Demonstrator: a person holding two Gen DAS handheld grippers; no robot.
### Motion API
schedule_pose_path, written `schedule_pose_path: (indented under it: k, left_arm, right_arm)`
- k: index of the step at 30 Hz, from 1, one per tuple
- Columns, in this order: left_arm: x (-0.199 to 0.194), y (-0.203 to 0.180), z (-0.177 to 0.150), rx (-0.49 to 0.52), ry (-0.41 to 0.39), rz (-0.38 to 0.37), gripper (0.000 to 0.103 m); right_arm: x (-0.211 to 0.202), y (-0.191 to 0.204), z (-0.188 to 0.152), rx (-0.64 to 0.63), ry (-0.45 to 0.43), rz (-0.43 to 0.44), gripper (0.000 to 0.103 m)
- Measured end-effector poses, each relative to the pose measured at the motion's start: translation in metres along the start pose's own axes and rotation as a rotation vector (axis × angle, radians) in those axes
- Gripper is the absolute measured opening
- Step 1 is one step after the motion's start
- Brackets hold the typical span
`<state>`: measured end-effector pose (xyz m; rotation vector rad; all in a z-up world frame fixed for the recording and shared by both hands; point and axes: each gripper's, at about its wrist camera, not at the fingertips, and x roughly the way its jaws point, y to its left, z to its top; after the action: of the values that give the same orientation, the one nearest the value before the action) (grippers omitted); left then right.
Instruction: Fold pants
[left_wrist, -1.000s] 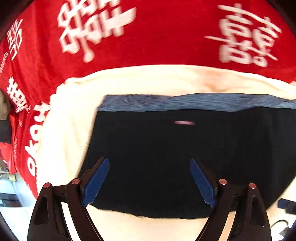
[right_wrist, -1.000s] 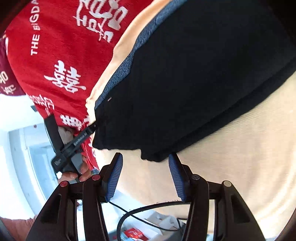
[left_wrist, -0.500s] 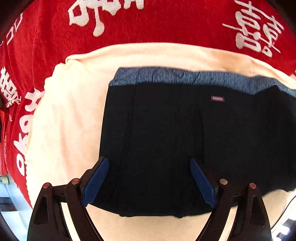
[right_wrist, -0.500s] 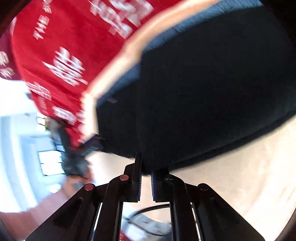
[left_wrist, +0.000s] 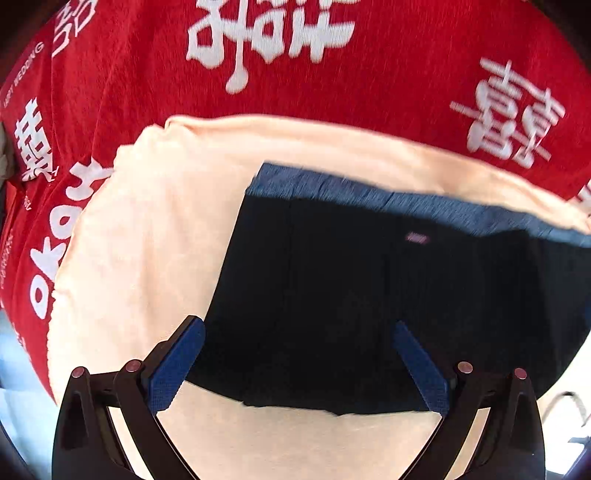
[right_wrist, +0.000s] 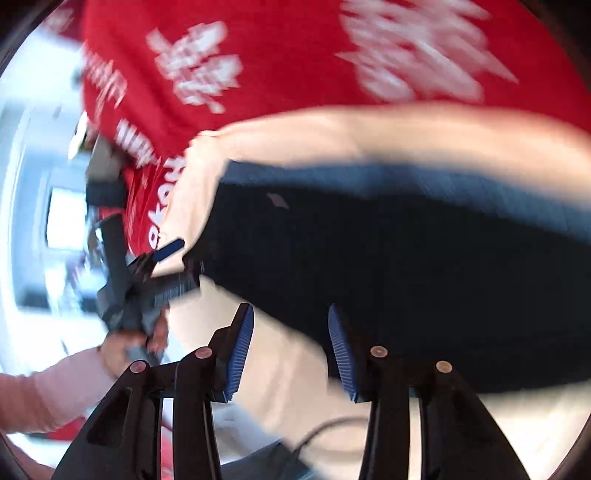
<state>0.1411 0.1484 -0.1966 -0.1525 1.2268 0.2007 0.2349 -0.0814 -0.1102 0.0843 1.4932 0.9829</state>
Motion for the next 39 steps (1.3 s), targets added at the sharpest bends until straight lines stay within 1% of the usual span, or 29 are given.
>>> schedule_pose_path:
  k: [2, 4, 5, 8, 11, 13, 15, 16, 17, 18, 19, 21, 23, 24, 26, 27, 28, 29, 30, 32, 33, 34, 36, 37, 39]
  left_arm:
    - [0.003, -0.001, -0.001, -0.024, 0.013, -0.028, 0.103]
    - [0.015, -0.001, -0.007, -0.043, 0.041, -0.025, 0.103]
    - [0.015, -0.009, -0.013, -0.047, 0.046, -0.021, 0.103]
    - [0.015, -0.017, -0.026, -0.031, 0.028, 0.003, 0.103]
    - [0.016, -0.022, -0.032, -0.013, 0.004, 0.021, 0.103]
    - [0.016, -0.02, -0.034, -0.033, -0.008, 0.005, 0.103]
    - [0.014, -0.017, -0.036, -0.057, -0.016, -0.01, 0.103]
    - [0.015, -0.016, -0.037, -0.065, -0.019, -0.012, 0.103]
    - [0.015, -0.015, -0.037, -0.069, -0.022, -0.011, 0.103]
    - [0.015, -0.015, -0.036, -0.072, -0.023, -0.009, 0.103]
    - [0.014, -0.015, -0.035, -0.079, -0.023, -0.012, 0.103]
    - [0.01, -0.009, -0.033, -0.123, -0.022, -0.026, 0.103]
    - [0.008, -0.001, -0.032, -0.169, -0.023, -0.036, 0.103]
    - [0.01, 0.002, -0.031, -0.176, -0.018, -0.024, 0.103]
    - [0.017, 0.004, -0.031, -0.157, 0.004, 0.012, 0.103]
    - [0.019, 0.004, -0.032, -0.142, 0.011, 0.027, 0.103]
    - [0.018, 0.005, -0.031, -0.134, 0.013, 0.025, 0.103]
    - [0.014, 0.006, -0.03, -0.128, 0.012, 0.029, 0.103]
    - [0.011, 0.006, -0.029, -0.12, 0.01, 0.035, 0.103]
    - [0.003, 0.008, -0.026, -0.107, 0.003, 0.043, 0.103]
    - [-0.002, 0.007, -0.025, -0.105, -0.003, 0.042, 0.103]
    - [-0.006, 0.006, -0.023, -0.103, -0.009, 0.039, 0.103]
    - [-0.011, 0.001, -0.016, -0.095, -0.016, 0.025, 0.103]
    - [-0.012, -0.006, -0.012, -0.084, -0.017, 0.018, 0.103]
    - [-0.008, -0.019, -0.004, -0.055, -0.019, 0.009, 0.103]
  right_arm:
    - [0.032, 0.019, 0.048, -0.092, 0.047, 0.003, 0.046]
    - [0.059, 0.039, 0.075, -0.158, 0.092, -0.012, 0.047]
    - [0.072, 0.048, 0.087, -0.196, 0.106, -0.027, 0.046]
    - [0.111, 0.07, 0.113, -0.292, 0.159, -0.064, 0.047]
    - [0.155, 0.085, 0.134, -0.377, 0.232, -0.107, 0.047]
    - [0.179, 0.085, 0.139, -0.4, 0.278, -0.142, 0.047]
    - [0.195, 0.082, 0.141, -0.389, 0.317, -0.143, 0.045]
    - [0.197, 0.082, 0.142, -0.366, 0.326, -0.114, 0.03]
    - [0.196, 0.085, 0.143, -0.358, 0.331, -0.092, 0.02]
    - [0.193, 0.091, 0.142, -0.387, 0.324, -0.104, 0.011]
    - [0.191, 0.098, 0.141, -0.421, 0.326, -0.105, 0.005]
    - [0.192, 0.107, 0.142, -0.446, 0.342, -0.11, 0.005]
    - [0.198, 0.109, 0.147, -0.428, 0.329, -0.112, 0.005]
    - [0.202, 0.108, 0.149, -0.409, 0.319, -0.114, 0.005]
    - [0.21, 0.104, 0.149, -0.363, 0.286, -0.128, 0.004]
    - [0.209, 0.104, 0.149, -0.337, 0.268, -0.13, 0.007]
    - [0.203, 0.104, 0.148, -0.305, 0.247, -0.132, 0.008]
    - [0.198, 0.108, 0.147, -0.293, 0.232, -0.136, 0.008]
    - [0.186, 0.106, 0.143, -0.288, 0.211, -0.137, 0.011]
    - [0.154, 0.095, 0.131, -0.277, 0.159, -0.15, 0.021]
    - [0.141, 0.089, 0.126, -0.266, 0.133, -0.159, 0.033]
    - [0.118, 0.076, 0.114, -0.243, 0.095, -0.179, 0.045]
    - [0.085, 0.052, 0.096, -0.191, 0.038, -0.222, 0.046]
    - [0.065, 0.032, 0.083, -0.142, 0.009, -0.249, 0.046]
    - [0.038, -0.003, 0.064, -0.054, -0.028, -0.285, 0.046]
